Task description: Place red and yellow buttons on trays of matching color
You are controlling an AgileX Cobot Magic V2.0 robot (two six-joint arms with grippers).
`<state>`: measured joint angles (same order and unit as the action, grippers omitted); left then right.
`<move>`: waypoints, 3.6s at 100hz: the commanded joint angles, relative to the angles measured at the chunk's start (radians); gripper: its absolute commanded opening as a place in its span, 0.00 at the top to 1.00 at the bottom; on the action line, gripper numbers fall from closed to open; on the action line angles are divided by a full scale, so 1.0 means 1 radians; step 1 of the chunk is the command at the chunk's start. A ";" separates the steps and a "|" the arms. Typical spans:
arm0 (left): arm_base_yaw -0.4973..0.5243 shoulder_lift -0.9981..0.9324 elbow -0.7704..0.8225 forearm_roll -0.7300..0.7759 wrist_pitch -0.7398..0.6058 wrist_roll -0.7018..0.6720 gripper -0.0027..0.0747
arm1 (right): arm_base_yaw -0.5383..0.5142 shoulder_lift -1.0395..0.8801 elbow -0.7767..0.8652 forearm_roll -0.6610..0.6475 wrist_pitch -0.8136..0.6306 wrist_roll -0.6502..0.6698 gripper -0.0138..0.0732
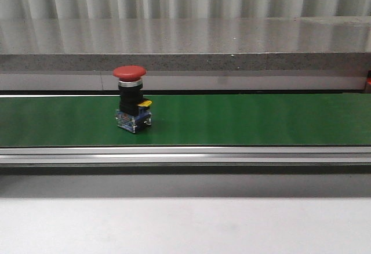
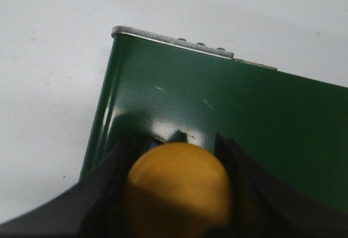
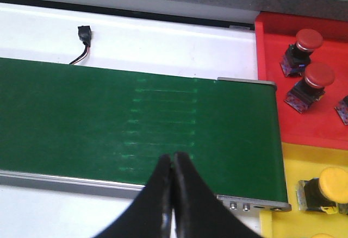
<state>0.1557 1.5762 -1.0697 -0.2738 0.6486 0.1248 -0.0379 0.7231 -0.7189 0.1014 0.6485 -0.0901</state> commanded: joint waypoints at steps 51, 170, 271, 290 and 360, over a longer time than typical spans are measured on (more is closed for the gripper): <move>-0.009 -0.067 -0.026 -0.046 0.006 0.020 0.09 | 0.003 -0.004 -0.026 0.001 -0.059 -0.007 0.92; -0.202 -1.061 0.506 -0.033 -0.250 0.050 0.15 | 0.003 -0.004 -0.026 0.001 -0.059 -0.007 0.92; -0.202 -1.152 0.555 -0.033 -0.252 0.050 0.99 | 0.003 -0.004 -0.026 0.001 -0.059 -0.007 0.92; -0.202 -1.152 0.555 -0.033 -0.252 0.050 0.99 | 0.003 -0.004 -0.026 0.001 -0.059 -0.007 0.92; -0.202 -1.152 0.555 -0.033 -0.252 0.050 0.99 | 0.003 0.013 -0.028 0.034 -0.015 -0.009 0.08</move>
<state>-0.0367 0.4199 -0.4899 -0.2948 0.4776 0.1743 -0.0379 0.7231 -0.7189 0.1100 0.6957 -0.0901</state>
